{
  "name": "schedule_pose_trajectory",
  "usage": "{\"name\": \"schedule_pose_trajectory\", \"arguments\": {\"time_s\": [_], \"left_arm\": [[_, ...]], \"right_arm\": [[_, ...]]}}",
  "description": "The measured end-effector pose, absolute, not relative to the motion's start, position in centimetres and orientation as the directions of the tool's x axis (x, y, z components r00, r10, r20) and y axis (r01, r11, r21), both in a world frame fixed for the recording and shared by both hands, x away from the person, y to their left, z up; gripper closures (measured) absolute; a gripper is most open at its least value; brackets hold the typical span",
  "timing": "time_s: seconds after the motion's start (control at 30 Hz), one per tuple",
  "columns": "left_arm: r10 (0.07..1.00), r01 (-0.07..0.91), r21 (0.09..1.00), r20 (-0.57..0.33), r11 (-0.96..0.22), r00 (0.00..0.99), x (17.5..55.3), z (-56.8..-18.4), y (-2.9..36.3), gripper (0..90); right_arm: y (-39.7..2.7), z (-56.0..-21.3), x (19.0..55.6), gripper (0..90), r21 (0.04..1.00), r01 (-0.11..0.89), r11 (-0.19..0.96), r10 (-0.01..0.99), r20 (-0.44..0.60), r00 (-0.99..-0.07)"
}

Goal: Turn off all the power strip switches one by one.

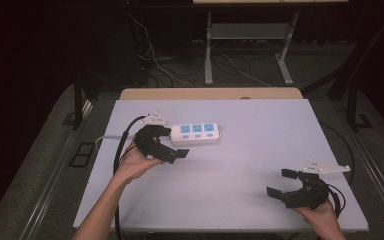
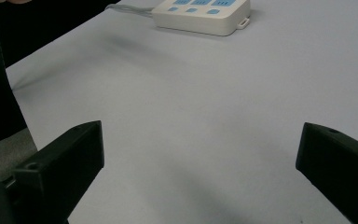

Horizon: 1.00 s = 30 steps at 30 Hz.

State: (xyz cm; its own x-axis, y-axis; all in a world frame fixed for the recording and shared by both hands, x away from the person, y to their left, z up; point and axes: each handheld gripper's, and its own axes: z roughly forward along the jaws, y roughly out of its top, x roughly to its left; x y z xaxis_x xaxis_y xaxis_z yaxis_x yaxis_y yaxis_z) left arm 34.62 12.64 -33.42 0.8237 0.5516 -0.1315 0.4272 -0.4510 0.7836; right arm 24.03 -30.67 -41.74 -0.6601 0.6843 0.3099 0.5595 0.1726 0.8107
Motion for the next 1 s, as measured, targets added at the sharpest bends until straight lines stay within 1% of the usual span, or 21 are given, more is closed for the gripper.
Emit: {"name": "schedule_pose_trajectory", "arguments": {"time_s": [0.47, 0.73, 0.83, 0.87, 1.0], "left_arm": [[0.530, 0.402, 0.760, -0.091, -0.510, 0.843, 36.8, -32.2, 11.9, 0.0], [0.534, 0.398, 0.760, -0.080, -0.513, 0.842, 38.3, -31.8, 11.9, 0.0], [0.538, 0.403, 0.756, -0.079, -0.517, 0.839, 39.0, -31.8, 11.7, 3.9], [0.538, 0.404, 0.753, -0.080, -0.519, 0.839, 39.2, -31.8, 11.6, 3.9], [0.541, 0.399, 0.741, -0.058, -0.540, 0.839, 39.8, -31.8, 11.3, 9.1]], "right_arm": [[-30.7, -41.7, 23.9, 0.7, 0.811, 0.560, 0.168, 0.687, 0.311, -0.656], [-30.8, -41.8, 23.9, 0.7, 0.811, 0.561, 0.166, 0.690, 0.311, -0.654], [-30.7, -41.8, 23.9, 0.7, 0.813, 0.558, 0.168, 0.689, 0.308, -0.656], [-30.7, -41.8, 23.9, 0.7, 0.813, 0.558, 0.168, 0.689, 0.308, -0.656], [-30.5, -41.8, 23.9, 0.7, 0.812, 0.558, 0.173, 0.687, 0.306, -0.659]]}}
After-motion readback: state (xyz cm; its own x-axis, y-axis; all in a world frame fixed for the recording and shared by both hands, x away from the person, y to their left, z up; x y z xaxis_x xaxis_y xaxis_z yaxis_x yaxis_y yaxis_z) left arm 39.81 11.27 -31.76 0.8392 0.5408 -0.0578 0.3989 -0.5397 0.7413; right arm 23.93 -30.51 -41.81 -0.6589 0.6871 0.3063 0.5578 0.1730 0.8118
